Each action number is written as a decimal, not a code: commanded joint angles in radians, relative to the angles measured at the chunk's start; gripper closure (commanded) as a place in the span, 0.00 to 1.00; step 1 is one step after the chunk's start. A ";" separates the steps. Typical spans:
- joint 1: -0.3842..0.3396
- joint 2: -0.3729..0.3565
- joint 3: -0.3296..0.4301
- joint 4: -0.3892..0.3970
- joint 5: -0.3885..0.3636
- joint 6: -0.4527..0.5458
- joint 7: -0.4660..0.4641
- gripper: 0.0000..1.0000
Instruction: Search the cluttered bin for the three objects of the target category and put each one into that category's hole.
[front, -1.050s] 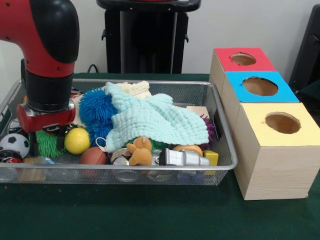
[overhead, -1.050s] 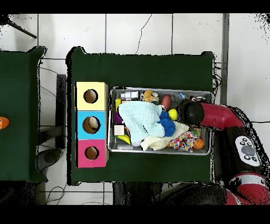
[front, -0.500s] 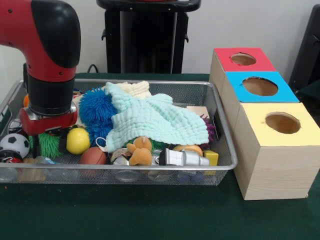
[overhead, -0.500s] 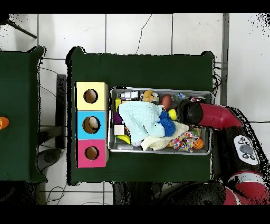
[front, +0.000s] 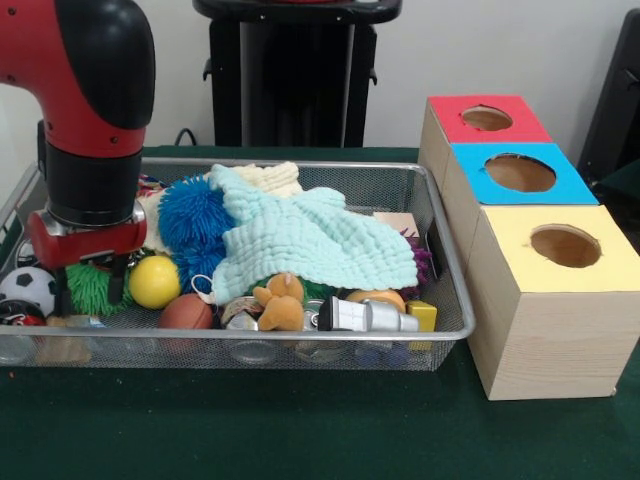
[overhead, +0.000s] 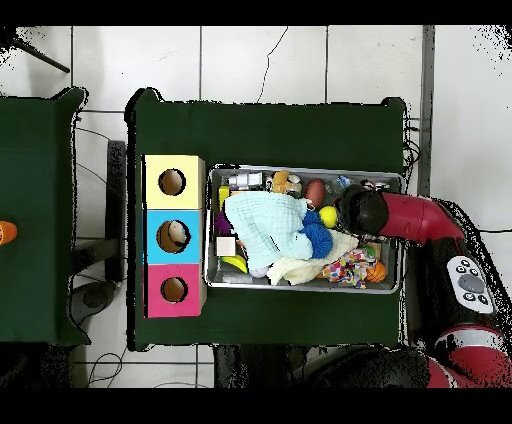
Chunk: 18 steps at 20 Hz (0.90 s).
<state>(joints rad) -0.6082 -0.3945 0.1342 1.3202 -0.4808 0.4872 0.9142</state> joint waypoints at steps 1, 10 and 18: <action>-0.005 -0.008 0.089 -0.082 0.019 0.140 -0.023 0.00; 0.004 0.089 0.114 -0.144 0.020 0.071 0.023 0.00; 0.017 0.066 0.076 -0.077 0.012 0.015 0.099 0.00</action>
<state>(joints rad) -0.6074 -0.3479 0.1393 1.2188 -0.4785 0.5283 0.9142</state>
